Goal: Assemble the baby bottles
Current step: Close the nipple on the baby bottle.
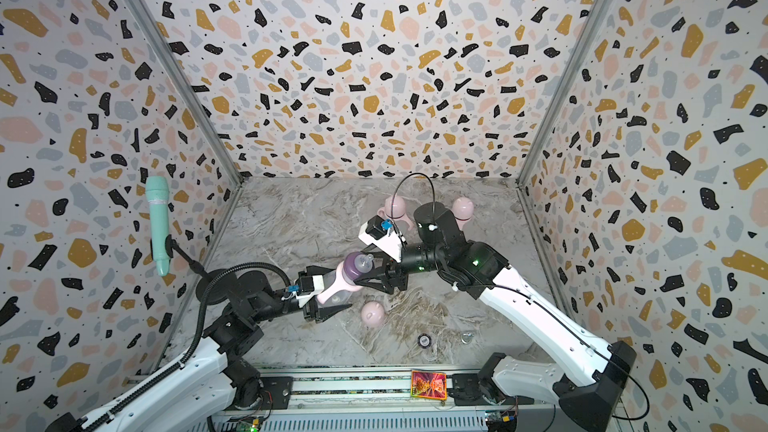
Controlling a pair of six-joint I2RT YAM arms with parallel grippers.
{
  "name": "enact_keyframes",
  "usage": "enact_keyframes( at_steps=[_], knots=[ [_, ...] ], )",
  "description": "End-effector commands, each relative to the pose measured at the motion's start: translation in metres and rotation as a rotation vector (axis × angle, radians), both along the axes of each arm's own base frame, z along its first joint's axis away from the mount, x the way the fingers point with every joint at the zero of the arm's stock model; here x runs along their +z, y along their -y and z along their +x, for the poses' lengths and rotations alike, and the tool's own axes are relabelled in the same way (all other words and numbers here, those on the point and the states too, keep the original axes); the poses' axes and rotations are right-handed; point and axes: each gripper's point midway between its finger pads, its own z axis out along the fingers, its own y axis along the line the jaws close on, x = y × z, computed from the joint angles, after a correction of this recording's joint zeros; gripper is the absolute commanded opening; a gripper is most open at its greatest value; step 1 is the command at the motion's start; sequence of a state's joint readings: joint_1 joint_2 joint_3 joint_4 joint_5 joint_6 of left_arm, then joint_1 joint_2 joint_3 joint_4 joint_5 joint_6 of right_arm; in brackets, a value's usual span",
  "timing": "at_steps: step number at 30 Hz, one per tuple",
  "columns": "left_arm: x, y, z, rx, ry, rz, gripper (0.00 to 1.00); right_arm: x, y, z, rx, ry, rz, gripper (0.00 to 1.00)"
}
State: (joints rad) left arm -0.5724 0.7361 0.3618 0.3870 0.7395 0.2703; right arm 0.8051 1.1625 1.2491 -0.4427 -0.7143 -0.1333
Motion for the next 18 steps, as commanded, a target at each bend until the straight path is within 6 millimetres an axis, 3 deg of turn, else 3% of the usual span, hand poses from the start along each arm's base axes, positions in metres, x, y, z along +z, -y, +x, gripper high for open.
enact_keyframes(
  at_steps=[1,18],
  knots=[
    [0.035,0.001,-0.005,-0.031,0.096,-0.063,0.3,0.001,0.0,-0.015,0.065,0.017,0.021,0.0],
    [0.067,0.004,-0.036,-0.196,0.153,-0.126,0.29,-0.037,-0.008,-0.035,0.206,-0.047,0.028,0.0]
  ],
)
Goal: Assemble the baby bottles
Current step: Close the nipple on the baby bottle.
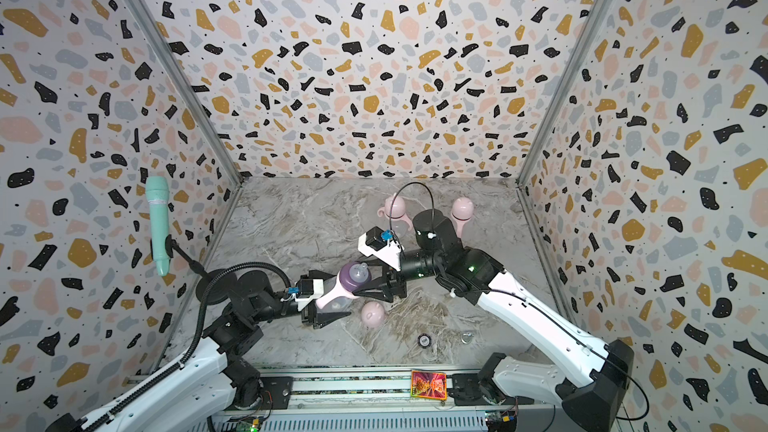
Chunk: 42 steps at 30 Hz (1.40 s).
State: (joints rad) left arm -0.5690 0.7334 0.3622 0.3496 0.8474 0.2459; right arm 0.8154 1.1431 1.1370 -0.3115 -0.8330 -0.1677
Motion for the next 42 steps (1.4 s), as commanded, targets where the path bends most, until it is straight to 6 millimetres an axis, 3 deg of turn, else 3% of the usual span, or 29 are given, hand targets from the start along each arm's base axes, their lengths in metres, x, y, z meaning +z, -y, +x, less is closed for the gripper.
enact_keyframes(
  at_steps=[1,9,15,25,31,35,42],
  knots=[
    [0.074,0.001,-0.019,-0.1,0.208,-0.147,0.29,-0.026,-0.002,-0.016,0.085,-0.061,-0.04,0.0],
    [0.087,0.002,-0.036,-0.196,0.244,-0.15,0.25,-0.018,0.005,-0.026,0.115,0.001,0.006,0.0],
    [0.093,0.003,-0.035,-0.202,0.26,-0.132,0.25,-0.027,-0.001,-0.021,0.123,-0.009,-0.009,0.0],
    [0.113,-0.006,0.007,0.086,0.26,-0.206,0.25,-0.038,-0.014,-0.009,0.07,-0.107,0.024,0.0],
    [0.112,-0.02,0.029,0.265,0.293,-0.192,0.25,-0.054,-0.022,0.008,-0.004,-0.177,-0.043,0.0],
    [0.113,-0.035,0.05,0.427,0.312,-0.182,0.25,-0.065,-0.029,0.024,-0.083,-0.238,-0.084,0.0],
    [0.115,-0.072,0.084,0.732,0.371,-0.18,0.25,-0.063,-0.048,0.056,-0.262,-0.494,-0.044,0.0]
  ],
)
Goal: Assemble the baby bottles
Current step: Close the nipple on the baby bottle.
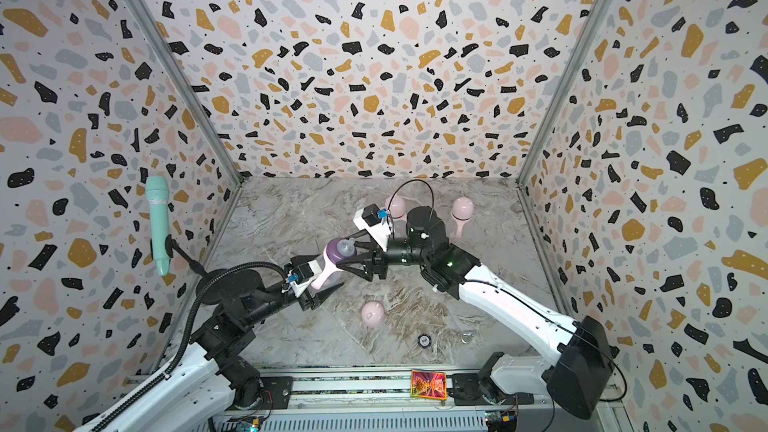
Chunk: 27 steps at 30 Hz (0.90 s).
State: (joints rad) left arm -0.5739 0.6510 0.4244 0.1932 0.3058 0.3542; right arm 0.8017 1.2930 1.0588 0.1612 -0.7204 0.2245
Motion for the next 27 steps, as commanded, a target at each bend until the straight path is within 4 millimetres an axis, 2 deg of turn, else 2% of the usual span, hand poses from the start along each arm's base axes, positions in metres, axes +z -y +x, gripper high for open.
enact_keyframes(
  at_steps=[1,5,8,17,20,21,23,27],
  knots=[
    [0.101,-0.033,0.016,0.224,0.325,-0.2,0.25,-0.062,-0.01,-0.003,-0.05,-0.367,-0.146,0.0],
    [0.092,-0.052,0.032,0.372,0.358,-0.13,0.25,-0.063,-0.022,0.007,-0.083,-0.559,-0.094,0.0],
    [0.084,-0.063,0.042,0.463,0.379,-0.066,0.25,-0.064,-0.031,0.012,-0.092,-0.641,-0.083,0.0],
    [0.074,-0.079,0.051,0.58,0.471,0.037,0.25,-0.064,-0.045,0.024,-0.102,-0.673,-0.135,0.0],
    [0.073,-0.076,0.05,0.563,0.467,0.043,0.25,-0.066,-0.044,0.026,-0.111,-0.639,-0.169,0.0],
    [0.072,-0.072,0.049,0.537,0.46,0.042,0.25,-0.067,-0.042,0.027,-0.113,-0.607,-0.19,0.08],
    [0.069,-0.063,0.046,0.48,0.437,0.04,0.24,-0.065,-0.034,0.03,-0.125,-0.539,-0.233,0.31],
    [0.059,-0.039,0.037,0.322,0.381,0.042,0.24,-0.047,-0.006,0.036,-0.155,-0.418,-0.269,0.6]
  ],
)
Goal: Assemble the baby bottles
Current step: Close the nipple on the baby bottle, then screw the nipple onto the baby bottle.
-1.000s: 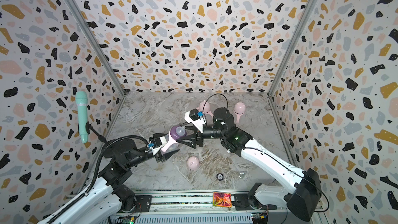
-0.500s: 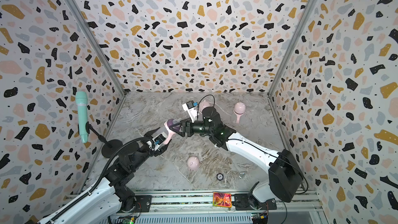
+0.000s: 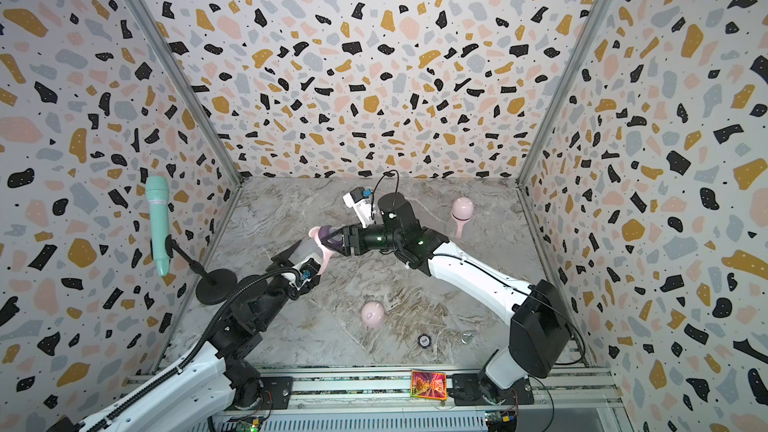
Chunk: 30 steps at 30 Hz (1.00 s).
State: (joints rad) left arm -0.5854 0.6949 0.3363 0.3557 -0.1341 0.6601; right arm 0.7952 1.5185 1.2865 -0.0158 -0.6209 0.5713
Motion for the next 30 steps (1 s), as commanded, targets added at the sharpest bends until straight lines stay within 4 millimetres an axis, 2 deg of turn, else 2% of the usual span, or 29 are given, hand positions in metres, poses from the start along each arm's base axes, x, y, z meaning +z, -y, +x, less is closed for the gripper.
enact_keyframes(
  at_steps=[1,5,8,11,16,21,30],
  knots=[
    [0.074,0.023,-0.017,-0.166,0.146,-0.173,0.25,-0.014,0.033,-0.017,0.055,0.029,-0.156,0.65],
    [0.068,0.055,-0.037,-0.385,0.058,-0.174,0.24,0.009,0.056,-0.027,0.086,0.113,-0.189,0.87],
    [0.067,0.071,-0.051,-0.516,0.004,-0.176,0.25,0.02,0.068,-0.039,0.112,0.151,-0.211,0.95],
    [0.062,0.08,-0.06,-0.592,-0.035,-0.165,0.24,0.028,0.079,-0.049,0.127,0.184,-0.229,0.98],
    [0.053,0.094,-0.075,-0.717,-0.101,-0.144,0.25,0.04,0.097,-0.071,0.196,0.292,-0.262,0.98],
    [0.036,0.104,-0.079,-0.787,-0.209,-0.103,0.23,0.048,0.105,-0.088,0.231,0.413,-0.304,0.98],
    [0.032,0.108,-0.087,-0.844,-0.239,-0.089,0.24,0.031,0.107,-0.093,0.237,0.504,-0.438,0.99]
  ],
)
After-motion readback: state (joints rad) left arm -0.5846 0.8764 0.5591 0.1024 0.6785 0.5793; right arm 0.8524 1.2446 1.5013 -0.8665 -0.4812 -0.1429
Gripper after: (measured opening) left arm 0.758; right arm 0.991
